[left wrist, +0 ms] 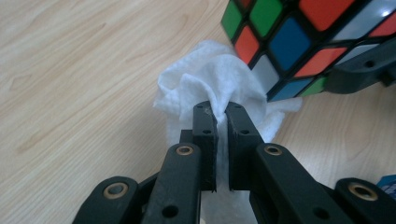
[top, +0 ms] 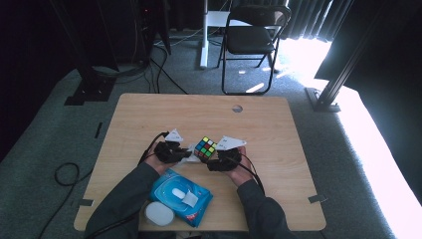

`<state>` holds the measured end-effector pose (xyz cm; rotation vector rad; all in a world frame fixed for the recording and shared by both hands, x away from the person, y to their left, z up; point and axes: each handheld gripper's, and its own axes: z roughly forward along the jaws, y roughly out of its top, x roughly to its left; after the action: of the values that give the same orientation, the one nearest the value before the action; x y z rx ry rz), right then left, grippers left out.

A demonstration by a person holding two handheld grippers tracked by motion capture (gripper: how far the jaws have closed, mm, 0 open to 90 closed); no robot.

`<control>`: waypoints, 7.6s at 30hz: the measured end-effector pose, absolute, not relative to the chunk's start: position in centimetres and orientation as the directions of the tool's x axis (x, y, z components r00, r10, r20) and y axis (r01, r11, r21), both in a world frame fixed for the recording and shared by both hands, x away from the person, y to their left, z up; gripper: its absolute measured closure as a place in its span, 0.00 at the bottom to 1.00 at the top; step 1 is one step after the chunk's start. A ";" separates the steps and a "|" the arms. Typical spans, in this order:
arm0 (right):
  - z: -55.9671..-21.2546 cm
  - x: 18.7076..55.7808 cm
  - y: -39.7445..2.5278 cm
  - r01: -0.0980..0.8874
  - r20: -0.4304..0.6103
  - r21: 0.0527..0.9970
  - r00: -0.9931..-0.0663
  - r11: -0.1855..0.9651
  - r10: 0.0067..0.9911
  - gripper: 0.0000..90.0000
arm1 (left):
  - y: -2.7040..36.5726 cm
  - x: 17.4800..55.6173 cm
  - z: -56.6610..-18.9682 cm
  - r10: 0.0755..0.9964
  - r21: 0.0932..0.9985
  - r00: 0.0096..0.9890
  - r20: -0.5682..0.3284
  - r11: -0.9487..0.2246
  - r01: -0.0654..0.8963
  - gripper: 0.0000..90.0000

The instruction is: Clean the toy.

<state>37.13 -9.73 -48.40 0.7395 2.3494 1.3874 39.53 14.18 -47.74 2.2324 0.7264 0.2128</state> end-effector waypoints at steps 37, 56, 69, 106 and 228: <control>-46.7 38.5 -8.7 0.299 0.052 0.896 -0.804 0.327 0.592 0.38 | 12.6 37.7 -46.9 0.451 0.771 0.891 -0.053 -0.549 0.324 0.94; -47.0 38.4 -8.8 0.313 0.071 0.896 -0.802 0.316 0.594 0.38 | 13.0 38.2 -47.1 0.503 0.766 0.863 -0.043 -0.538 0.352 0.94; -47.2 38.3 -8.8 0.324 0.088 0.895 -0.801 0.306 0.592 0.38 | 15.5 39.5 -46.5 0.586 0.791 0.808 -0.060 -0.466 0.397 0.94; -46.4 39.1 -7.4 0.348 0.138 0.903 -0.792 0.253 0.595 0.38 | 14.6 39.0 -47.0 0.518 0.808 0.851 -0.086 -0.463 0.364 0.94; -50.6 44.0 -11.0 0.685 0.343 0.724 -0.460 0.081 0.819 0.64 | 18.3 39.3 -48.7 0.652 0.817 0.748 -0.122 -0.361 0.449 0.92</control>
<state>43.97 -10.96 -50.59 1.5413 2.1929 1.3241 39.27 18.28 -48.74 2.0177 0.8313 0.2773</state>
